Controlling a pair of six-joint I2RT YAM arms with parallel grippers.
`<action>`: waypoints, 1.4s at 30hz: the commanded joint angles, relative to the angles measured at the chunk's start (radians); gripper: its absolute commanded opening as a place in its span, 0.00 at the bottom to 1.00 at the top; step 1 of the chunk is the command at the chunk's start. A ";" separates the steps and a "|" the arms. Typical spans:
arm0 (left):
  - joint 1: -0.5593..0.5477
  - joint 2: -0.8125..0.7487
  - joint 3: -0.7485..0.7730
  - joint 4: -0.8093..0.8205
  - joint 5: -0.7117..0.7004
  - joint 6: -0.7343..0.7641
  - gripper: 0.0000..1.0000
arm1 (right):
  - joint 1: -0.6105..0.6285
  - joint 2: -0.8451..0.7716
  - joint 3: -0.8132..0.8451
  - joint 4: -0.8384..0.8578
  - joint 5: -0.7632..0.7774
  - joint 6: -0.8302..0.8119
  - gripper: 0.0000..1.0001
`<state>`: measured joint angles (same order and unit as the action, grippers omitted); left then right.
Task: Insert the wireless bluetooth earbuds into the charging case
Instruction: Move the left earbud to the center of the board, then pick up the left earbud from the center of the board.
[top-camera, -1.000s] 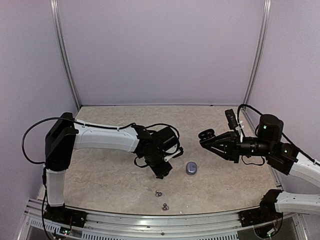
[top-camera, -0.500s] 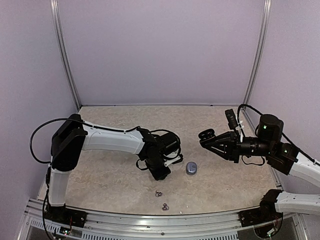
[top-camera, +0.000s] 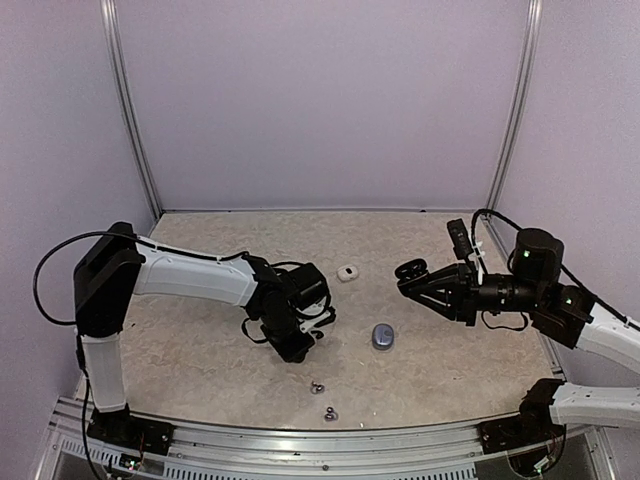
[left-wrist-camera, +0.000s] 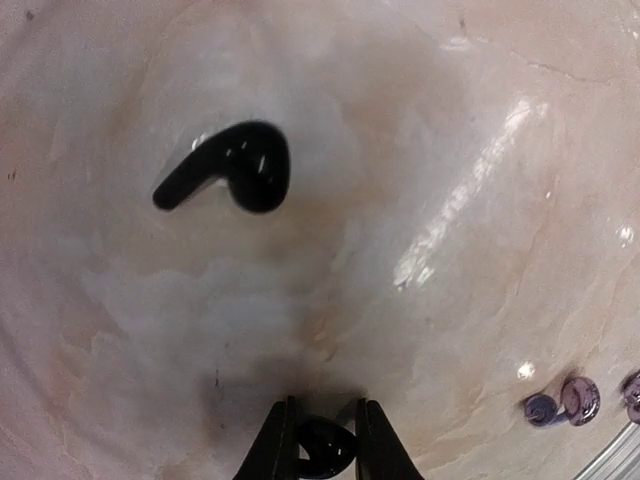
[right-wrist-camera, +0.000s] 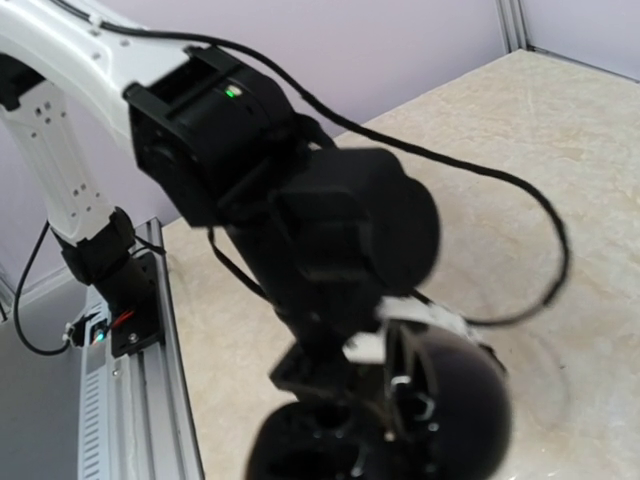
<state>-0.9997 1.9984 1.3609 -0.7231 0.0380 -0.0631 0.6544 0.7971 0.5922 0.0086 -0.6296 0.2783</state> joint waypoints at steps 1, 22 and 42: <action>0.022 -0.105 -0.117 -0.050 0.048 -0.140 0.18 | -0.014 0.012 0.014 0.043 -0.021 0.002 0.00; -0.038 -0.152 -0.189 -0.207 -0.029 -0.241 0.39 | -0.016 0.027 0.014 0.043 -0.033 -0.015 0.00; -0.114 -0.026 -0.052 -0.329 -0.158 -0.156 0.35 | -0.018 0.009 0.000 0.034 -0.028 -0.016 0.00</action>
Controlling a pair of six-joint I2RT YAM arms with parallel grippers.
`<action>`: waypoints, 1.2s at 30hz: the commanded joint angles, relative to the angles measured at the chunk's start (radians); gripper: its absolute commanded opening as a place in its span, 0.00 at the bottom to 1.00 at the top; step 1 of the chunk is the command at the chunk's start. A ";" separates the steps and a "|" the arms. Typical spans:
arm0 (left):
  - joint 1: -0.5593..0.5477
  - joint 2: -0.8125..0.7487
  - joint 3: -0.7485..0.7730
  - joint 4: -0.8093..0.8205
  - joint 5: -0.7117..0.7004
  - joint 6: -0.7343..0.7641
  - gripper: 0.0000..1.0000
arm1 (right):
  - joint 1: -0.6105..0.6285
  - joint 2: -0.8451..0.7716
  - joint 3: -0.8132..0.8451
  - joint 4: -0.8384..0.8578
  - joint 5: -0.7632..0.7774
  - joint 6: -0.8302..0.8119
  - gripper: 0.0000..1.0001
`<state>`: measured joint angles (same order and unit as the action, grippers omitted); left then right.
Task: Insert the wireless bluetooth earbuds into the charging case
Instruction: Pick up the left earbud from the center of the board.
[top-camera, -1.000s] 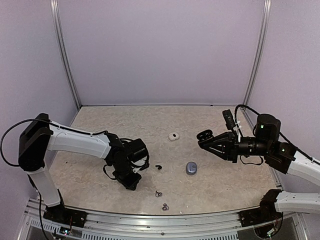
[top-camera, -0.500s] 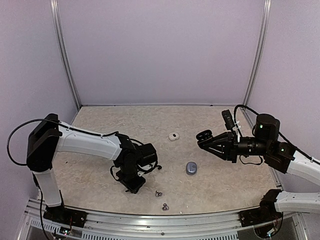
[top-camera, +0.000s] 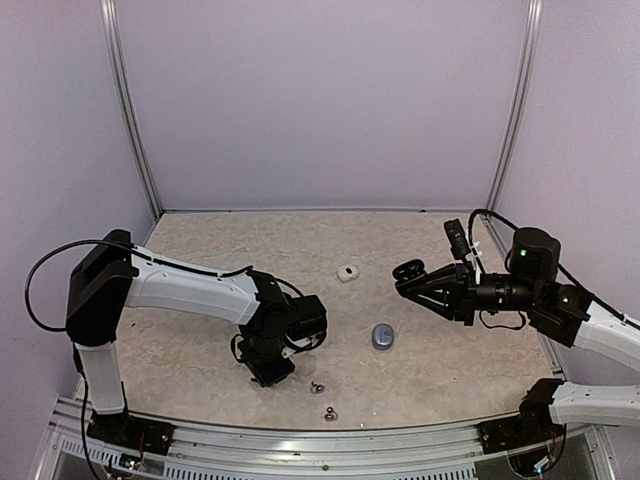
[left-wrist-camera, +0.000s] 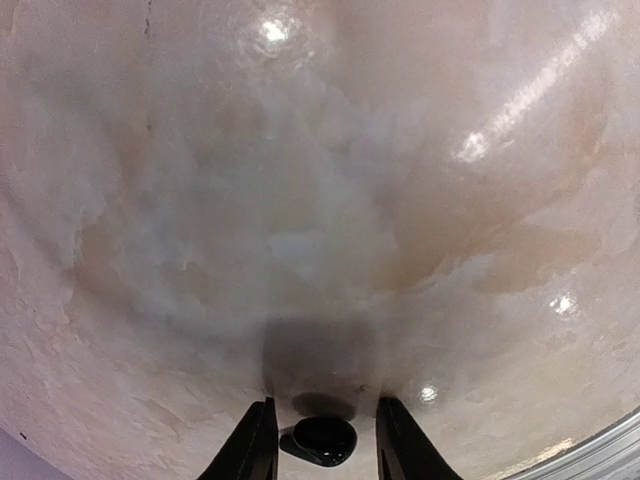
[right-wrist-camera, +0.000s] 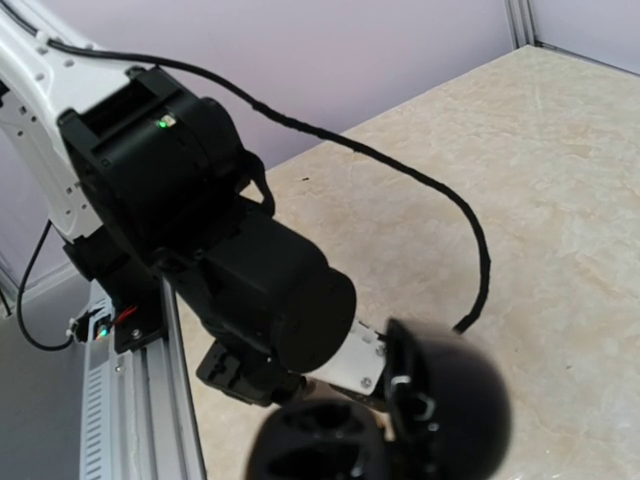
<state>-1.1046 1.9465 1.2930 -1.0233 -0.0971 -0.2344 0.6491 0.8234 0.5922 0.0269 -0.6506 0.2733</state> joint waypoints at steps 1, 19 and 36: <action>-0.010 0.027 0.018 -0.030 -0.024 0.016 0.35 | -0.013 -0.019 0.000 0.014 -0.006 -0.010 0.00; -0.001 0.043 0.045 -0.043 -0.041 0.040 0.34 | -0.013 -0.034 -0.008 0.014 -0.007 -0.006 0.00; 0.038 0.020 0.029 -0.027 -0.037 0.052 0.27 | -0.013 -0.035 0.000 0.006 -0.004 -0.003 0.00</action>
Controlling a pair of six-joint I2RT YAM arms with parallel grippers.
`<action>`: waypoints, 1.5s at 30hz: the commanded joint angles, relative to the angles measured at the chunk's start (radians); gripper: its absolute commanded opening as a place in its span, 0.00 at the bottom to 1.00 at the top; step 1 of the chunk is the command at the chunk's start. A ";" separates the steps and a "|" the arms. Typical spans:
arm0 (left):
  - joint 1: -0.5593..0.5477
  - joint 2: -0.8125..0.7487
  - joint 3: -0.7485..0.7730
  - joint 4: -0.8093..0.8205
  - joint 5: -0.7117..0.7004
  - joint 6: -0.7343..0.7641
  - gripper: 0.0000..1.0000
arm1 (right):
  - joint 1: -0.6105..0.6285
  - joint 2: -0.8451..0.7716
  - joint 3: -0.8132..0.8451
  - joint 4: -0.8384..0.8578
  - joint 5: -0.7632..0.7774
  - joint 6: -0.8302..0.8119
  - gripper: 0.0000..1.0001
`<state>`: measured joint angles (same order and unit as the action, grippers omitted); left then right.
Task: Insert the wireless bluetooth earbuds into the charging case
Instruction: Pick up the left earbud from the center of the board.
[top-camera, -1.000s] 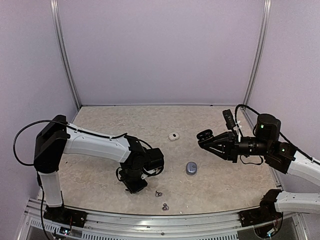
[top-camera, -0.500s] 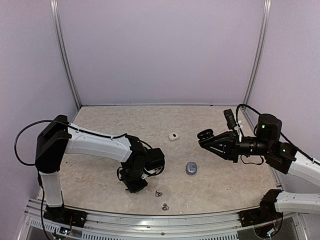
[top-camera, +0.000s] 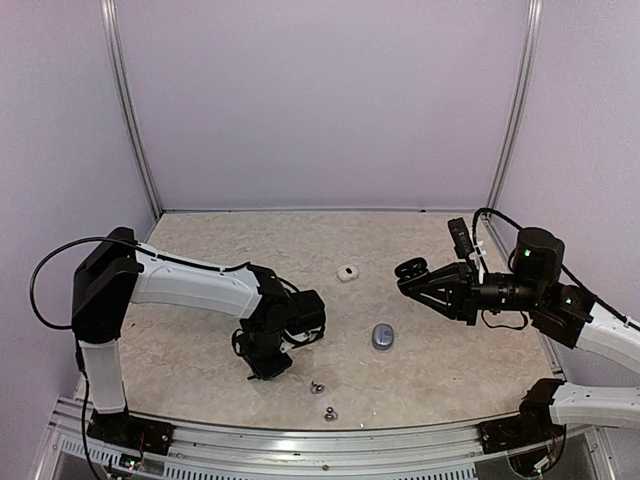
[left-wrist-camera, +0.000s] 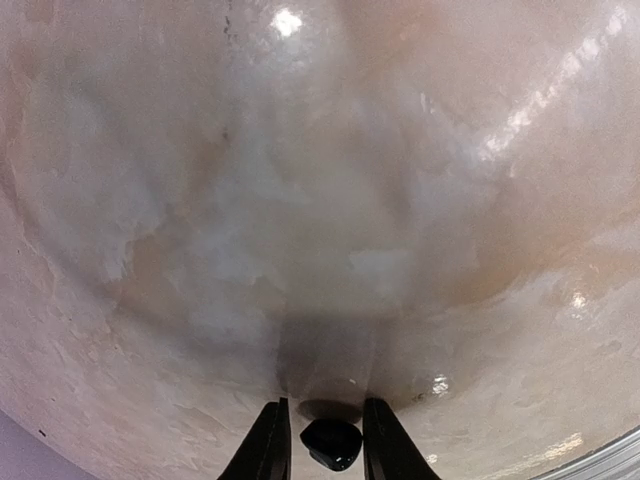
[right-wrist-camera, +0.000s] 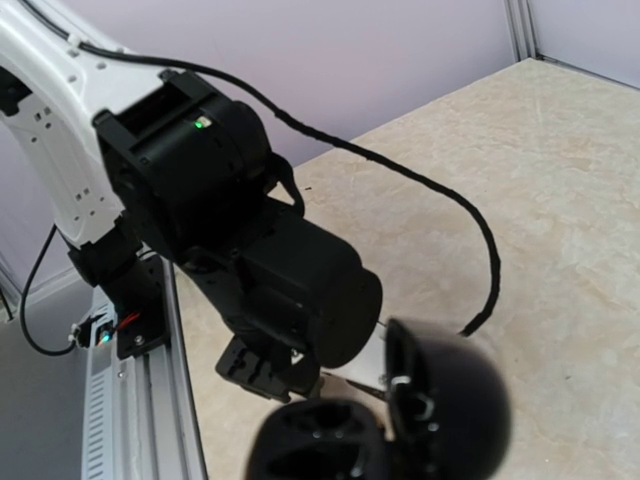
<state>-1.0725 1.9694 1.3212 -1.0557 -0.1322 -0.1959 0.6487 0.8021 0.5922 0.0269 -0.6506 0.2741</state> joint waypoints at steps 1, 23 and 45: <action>0.006 -0.002 0.000 0.006 -0.003 0.013 0.27 | -0.013 -0.014 0.001 0.006 -0.004 -0.003 0.00; 0.026 -0.027 -0.041 0.026 0.062 -0.018 0.29 | -0.012 -0.007 0.014 0.004 -0.007 -0.001 0.00; 0.046 -0.220 0.002 0.162 0.002 -0.035 0.18 | -0.012 0.010 0.022 0.071 -0.047 -0.021 0.00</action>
<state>-1.0328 1.8576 1.2629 -0.9848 -0.1074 -0.2127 0.6483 0.8093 0.5922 0.0368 -0.6594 0.2729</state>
